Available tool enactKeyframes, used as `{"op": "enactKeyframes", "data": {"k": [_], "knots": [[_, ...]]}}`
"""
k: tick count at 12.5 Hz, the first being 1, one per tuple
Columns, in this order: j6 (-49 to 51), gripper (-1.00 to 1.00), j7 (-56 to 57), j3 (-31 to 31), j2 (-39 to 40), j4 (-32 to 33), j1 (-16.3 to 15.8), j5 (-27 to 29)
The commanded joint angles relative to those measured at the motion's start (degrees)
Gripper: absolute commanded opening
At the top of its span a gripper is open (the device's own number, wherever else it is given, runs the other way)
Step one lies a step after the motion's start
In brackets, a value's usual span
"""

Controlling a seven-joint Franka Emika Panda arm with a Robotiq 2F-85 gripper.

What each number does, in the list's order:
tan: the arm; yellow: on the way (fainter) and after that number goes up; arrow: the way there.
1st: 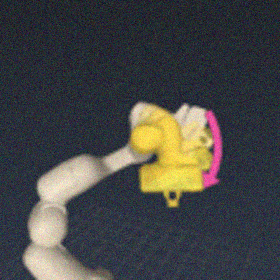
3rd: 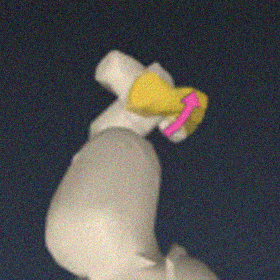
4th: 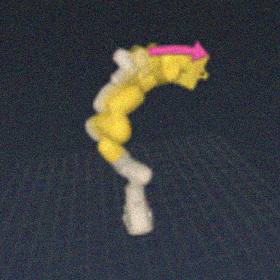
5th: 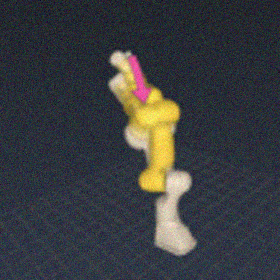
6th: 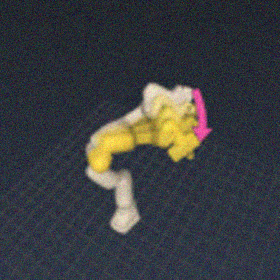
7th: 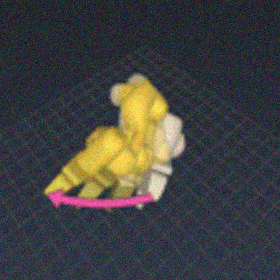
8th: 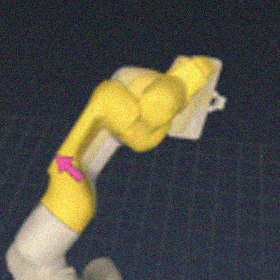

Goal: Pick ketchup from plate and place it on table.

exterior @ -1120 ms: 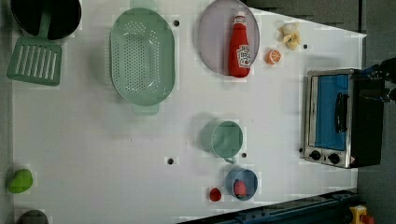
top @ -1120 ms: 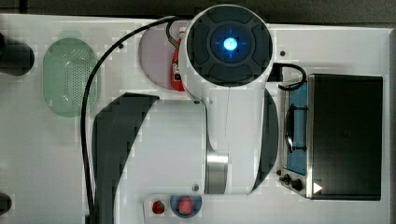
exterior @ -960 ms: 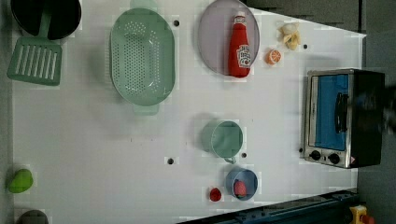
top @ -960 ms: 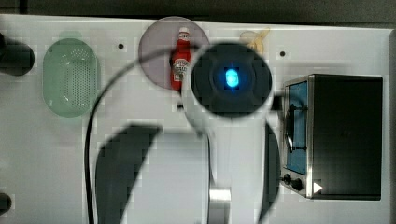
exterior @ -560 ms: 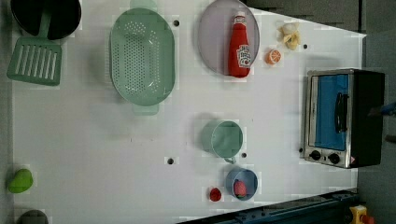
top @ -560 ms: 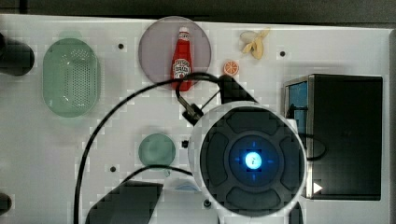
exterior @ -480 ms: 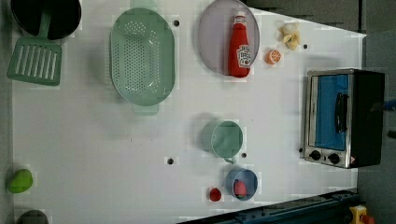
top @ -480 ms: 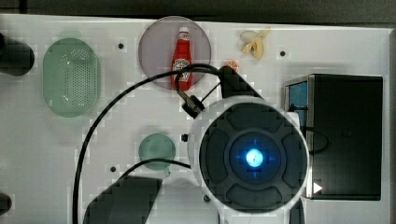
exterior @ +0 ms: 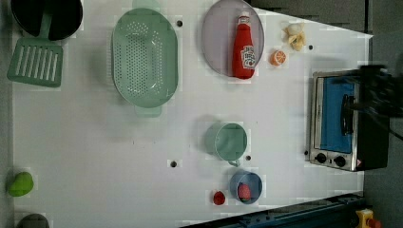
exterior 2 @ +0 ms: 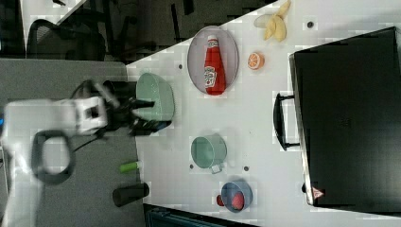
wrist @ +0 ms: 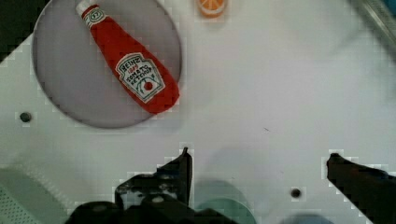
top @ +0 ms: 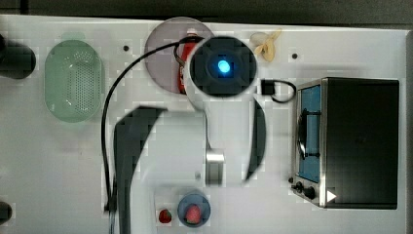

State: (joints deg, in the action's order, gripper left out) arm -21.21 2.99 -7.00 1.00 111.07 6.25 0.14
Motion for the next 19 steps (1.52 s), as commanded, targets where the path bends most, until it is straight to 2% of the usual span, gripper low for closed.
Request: {"op": "enactKeyframes", "data": {"k": [1, 4, 7, 12, 16, 19], "knots": [[-5.65, 1.00, -2.00, -0.95, 4.72, 0.95, -1.08, 0.55], [-13.05, 1.00, 3.23, -1.37, 11.95, 0.80, -1.77, 0.55], [-19.27, 1.00, 14.99, -1.49, 19.01, -0.51, -1.96, 0.51], [-21.78, 1.00, 35.17, -1.52, 29.83, -8.62, -2.22, 0.45], [-21.86, 1.00, 39.76, -1.51, 37.13, -15.78, -2.83, -0.08], [-22.64, 1.00, 39.77, -1.50, 41.84, -19.43, -3.49, -2.73]]}}
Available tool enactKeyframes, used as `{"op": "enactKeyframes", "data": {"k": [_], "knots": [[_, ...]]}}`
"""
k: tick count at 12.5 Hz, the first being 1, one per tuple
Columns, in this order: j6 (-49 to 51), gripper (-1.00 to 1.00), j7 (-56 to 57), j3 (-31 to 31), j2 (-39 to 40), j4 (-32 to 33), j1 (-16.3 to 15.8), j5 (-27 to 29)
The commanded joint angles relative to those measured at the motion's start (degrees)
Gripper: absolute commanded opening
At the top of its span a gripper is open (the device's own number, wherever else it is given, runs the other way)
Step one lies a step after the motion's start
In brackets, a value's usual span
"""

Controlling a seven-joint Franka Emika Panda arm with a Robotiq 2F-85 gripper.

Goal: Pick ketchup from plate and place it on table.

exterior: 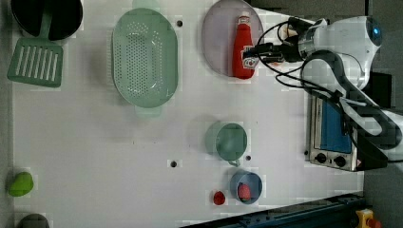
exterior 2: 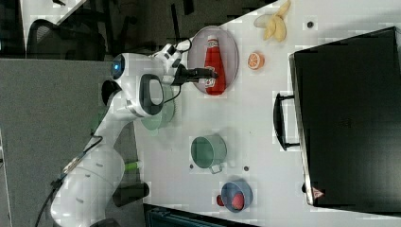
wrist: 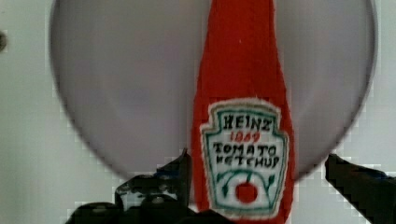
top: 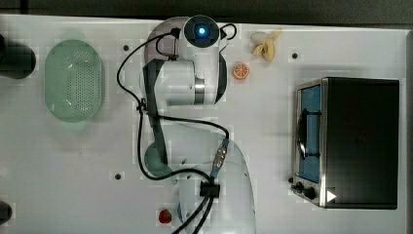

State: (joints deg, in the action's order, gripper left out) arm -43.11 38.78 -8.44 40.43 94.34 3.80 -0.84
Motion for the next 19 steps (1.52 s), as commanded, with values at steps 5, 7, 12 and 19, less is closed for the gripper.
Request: {"op": "enactKeyframes", "data": {"k": [5, 7, 12, 19], "knots": [[-6.94, 1.00, 4.00, 0.00, 8.17, -6.16, -1.59, -4.13], [-8.69, 1.00, 3.97, 0.00, 9.23, -6.40, -1.67, -4.13], [-8.63, 0.18, 3.57, -0.03, 8.89, -6.35, -1.66, -4.13], [0.40, 0.18, -3.32, -0.08, -4.27, -5.98, -0.11, -3.77]]}}
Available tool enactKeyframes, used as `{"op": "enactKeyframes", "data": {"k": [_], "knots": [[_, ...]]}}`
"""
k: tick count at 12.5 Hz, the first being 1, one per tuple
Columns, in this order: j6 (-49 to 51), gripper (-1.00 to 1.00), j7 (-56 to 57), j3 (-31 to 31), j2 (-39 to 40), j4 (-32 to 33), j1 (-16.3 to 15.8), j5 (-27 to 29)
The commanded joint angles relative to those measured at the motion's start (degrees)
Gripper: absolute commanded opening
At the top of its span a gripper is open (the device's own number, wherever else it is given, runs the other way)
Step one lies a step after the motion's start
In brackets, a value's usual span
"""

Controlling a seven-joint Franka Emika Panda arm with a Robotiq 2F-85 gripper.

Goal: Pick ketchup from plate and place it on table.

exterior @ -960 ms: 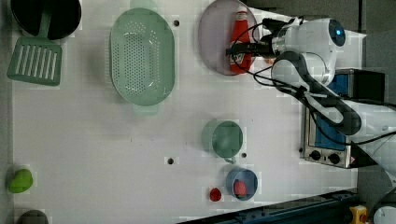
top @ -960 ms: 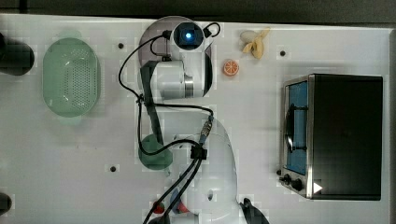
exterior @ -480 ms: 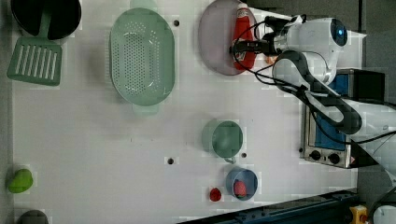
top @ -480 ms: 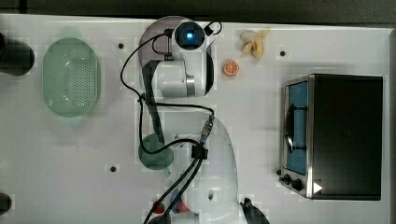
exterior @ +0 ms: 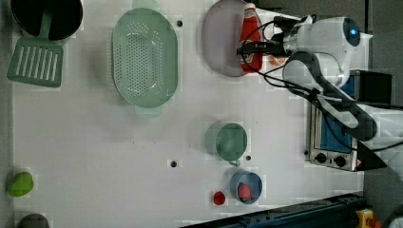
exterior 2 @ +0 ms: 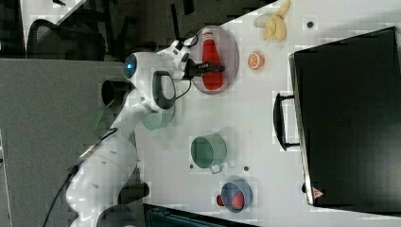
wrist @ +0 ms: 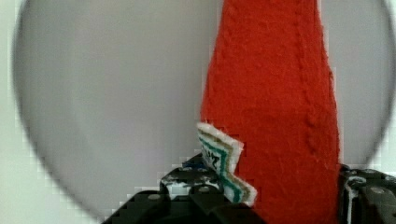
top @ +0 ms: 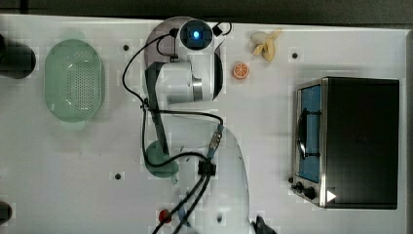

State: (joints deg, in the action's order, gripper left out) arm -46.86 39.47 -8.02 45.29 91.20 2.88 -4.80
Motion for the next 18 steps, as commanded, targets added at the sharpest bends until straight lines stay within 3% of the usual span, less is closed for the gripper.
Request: {"op": "enactKeyframes", "data": {"k": [1, 4, 7, 14, 18], "knots": [[7.98, 0.18, -4.10, -0.50, -11.71, -2.81, 1.22, 0.77], [15.71, 0.18, -4.09, -0.37, -19.61, -1.44, 2.73, 2.60], [20.51, 0.18, -4.16, -0.18, -27.83, 4.86, 4.77, 3.31], [19.98, 0.18, -4.20, 1.93, -47.13, 29.51, 6.66, 5.93], [11.44, 0.18, -4.21, 4.10, -50.35, 43.20, 6.76, 5.93]]}}
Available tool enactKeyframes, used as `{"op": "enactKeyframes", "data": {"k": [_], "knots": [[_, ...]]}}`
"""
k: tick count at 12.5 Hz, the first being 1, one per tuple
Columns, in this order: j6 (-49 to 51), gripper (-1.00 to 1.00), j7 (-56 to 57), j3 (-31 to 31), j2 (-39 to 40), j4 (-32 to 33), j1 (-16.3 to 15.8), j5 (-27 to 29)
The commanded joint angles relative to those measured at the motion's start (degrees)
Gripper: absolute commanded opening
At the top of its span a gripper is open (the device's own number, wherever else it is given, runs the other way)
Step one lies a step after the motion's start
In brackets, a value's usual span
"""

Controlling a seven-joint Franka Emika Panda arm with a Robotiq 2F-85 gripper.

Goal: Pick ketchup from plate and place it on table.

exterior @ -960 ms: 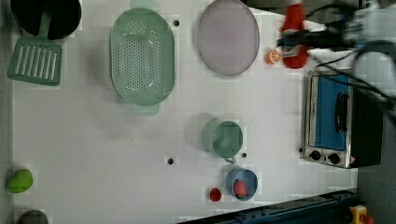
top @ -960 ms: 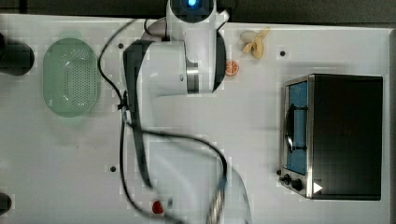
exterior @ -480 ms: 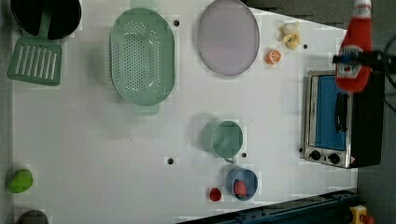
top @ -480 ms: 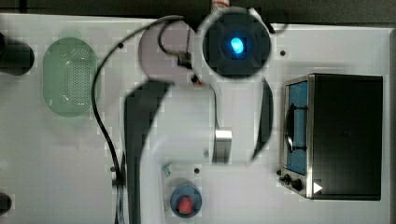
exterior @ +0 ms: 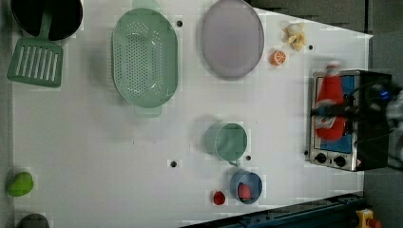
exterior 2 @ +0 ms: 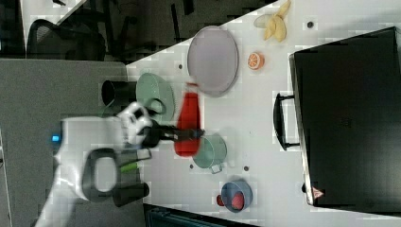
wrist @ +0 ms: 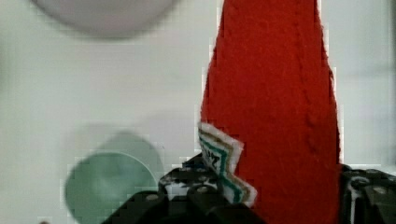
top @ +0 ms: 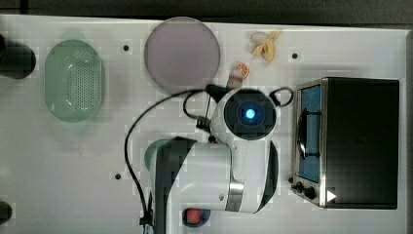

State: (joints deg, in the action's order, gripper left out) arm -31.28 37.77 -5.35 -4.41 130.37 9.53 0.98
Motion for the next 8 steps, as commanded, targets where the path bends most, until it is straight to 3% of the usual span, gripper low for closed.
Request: {"op": "enactKeyframes", "data": {"k": [1, 6, 7, 8], "knots": [[-8.33, 0.18, -2.49, 1.45, 0.09, 6.82, 0.10, 0.15], [-21.57, 0.18, -2.50, 1.23, 9.92, 10.94, 0.01, 0.15], [-23.12, 0.24, -2.49, 1.23, 11.97, 10.92, 0.01, 0.15], [-24.96, 0.43, -2.50, 1.23, 13.89, 11.02, 0.02, 0.15]]}}
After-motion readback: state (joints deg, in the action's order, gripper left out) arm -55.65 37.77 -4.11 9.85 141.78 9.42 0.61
